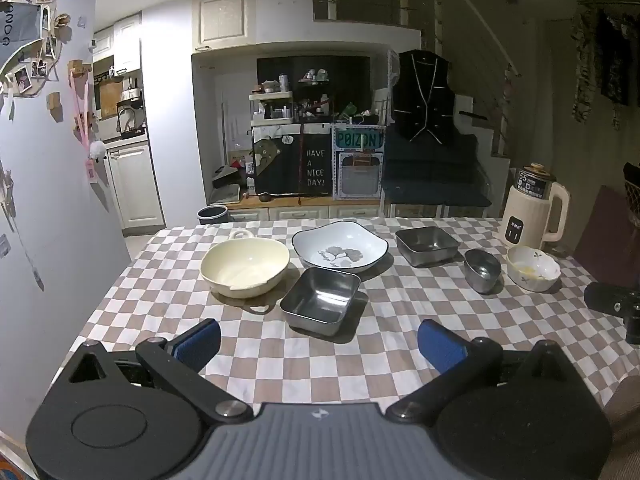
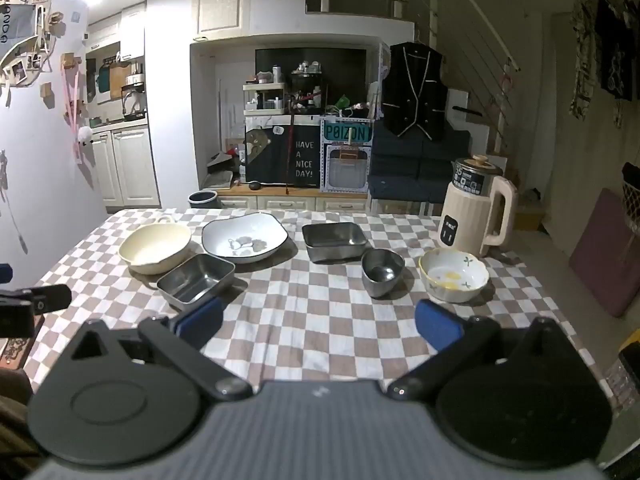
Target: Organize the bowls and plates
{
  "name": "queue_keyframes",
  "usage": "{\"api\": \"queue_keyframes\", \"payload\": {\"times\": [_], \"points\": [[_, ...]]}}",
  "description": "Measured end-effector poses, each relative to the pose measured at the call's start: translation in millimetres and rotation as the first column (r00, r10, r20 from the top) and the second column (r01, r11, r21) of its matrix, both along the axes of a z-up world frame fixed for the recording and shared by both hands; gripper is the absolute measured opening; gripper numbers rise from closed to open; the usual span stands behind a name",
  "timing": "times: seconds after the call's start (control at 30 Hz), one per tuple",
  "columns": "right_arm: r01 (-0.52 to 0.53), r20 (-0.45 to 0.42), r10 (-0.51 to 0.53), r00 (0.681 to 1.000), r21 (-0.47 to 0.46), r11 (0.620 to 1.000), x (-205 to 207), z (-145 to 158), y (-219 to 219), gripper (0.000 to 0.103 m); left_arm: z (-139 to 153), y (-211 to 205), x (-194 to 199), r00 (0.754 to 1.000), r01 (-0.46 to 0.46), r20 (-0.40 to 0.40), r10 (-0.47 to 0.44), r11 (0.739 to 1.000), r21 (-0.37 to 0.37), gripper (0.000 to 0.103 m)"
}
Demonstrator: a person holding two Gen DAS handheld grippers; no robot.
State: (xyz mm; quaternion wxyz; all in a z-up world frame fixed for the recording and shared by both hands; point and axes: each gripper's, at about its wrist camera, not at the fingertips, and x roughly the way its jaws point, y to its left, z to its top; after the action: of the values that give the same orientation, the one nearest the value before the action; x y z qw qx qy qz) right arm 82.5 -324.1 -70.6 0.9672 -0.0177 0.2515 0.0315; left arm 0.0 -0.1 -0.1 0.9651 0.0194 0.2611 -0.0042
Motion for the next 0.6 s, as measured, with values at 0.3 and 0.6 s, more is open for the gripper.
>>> {"api": "queue_keyframes", "payload": {"times": [0.3, 0.6], "points": [[-0.004, -0.006, 0.004, 1.000, 0.002, 1.000, 0.2, -0.2, 0.9, 0.103, -0.1, -0.6, 0.2, 1.000, 0.002, -0.012, -0.002, 1.000, -0.004, 0.103], [-0.006, -0.009, 0.007, 1.000, 0.004, 1.000, 1.0, -1.1, -0.4, 0.103, -0.1, -0.5, 0.7, 1.000, 0.001, -0.017, -0.001, 1.000, -0.007, 0.103]]}}
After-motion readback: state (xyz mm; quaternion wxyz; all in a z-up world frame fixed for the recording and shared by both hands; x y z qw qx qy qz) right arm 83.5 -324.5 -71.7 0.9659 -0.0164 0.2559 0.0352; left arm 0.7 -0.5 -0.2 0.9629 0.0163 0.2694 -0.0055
